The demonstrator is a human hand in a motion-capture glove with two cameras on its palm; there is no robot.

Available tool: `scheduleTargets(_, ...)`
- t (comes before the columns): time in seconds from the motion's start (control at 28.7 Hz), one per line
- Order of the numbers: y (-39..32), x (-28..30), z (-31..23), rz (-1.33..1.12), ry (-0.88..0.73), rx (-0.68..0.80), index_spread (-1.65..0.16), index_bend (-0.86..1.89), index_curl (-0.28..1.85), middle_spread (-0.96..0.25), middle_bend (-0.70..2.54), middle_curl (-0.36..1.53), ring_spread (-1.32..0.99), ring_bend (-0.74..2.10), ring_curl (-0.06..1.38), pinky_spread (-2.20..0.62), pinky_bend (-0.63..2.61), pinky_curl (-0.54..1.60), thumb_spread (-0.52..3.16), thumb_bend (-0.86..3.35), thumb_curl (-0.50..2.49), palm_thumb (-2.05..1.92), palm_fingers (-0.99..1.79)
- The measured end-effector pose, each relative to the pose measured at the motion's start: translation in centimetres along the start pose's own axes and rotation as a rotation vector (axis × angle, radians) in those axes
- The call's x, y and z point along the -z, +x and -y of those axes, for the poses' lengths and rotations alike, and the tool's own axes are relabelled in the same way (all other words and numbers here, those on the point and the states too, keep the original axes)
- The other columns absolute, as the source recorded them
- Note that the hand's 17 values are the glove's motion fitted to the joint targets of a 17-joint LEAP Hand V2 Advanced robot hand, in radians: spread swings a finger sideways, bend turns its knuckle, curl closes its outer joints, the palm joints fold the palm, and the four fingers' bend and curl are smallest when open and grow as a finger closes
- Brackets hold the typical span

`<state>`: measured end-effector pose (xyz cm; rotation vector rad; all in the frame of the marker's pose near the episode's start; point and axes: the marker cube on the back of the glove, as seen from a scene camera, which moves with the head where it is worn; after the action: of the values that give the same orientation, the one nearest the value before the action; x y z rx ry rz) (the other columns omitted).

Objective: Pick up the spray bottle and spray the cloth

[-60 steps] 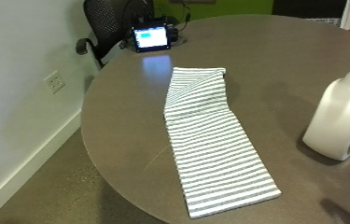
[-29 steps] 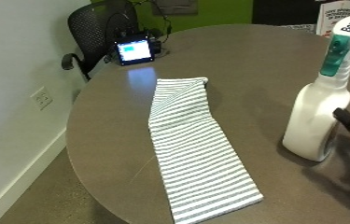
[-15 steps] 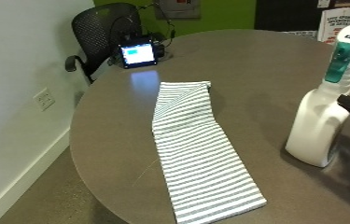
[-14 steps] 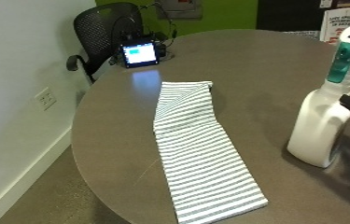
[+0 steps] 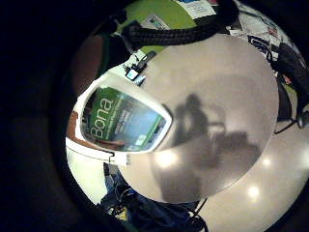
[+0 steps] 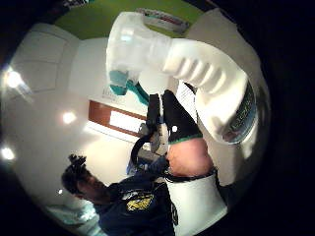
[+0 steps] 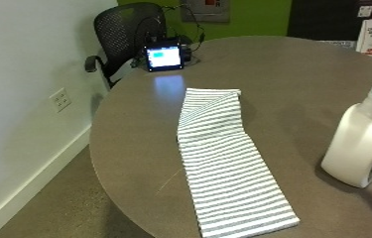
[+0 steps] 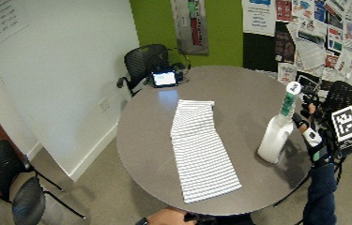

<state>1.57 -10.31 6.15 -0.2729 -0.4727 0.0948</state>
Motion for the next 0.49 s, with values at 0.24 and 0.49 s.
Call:
scheduleTargets(0.24, 0.5, 0.6, 0.0, 0.057, 0.008, -0.009, -0.43, 0.11, 0.15, 0.00, 0.20, 0.33, -0.02, 0.43, 0.30, 0.22, 0.66, 0.35, 1.19, -0.02, 0.36, 0.58, 0.35)
scheduleTargets(0.49, 1.6, 0.5, 0.6, 0.047, -0.037, -0.007, -0.43, 0.09, 0.14, 0.00, 0.29, 0.37, -0.02, 0.44, 0.30, 0.22, 0.62, 0.34, 1.19, -0.02, 0.37, 0.58, 0.40)
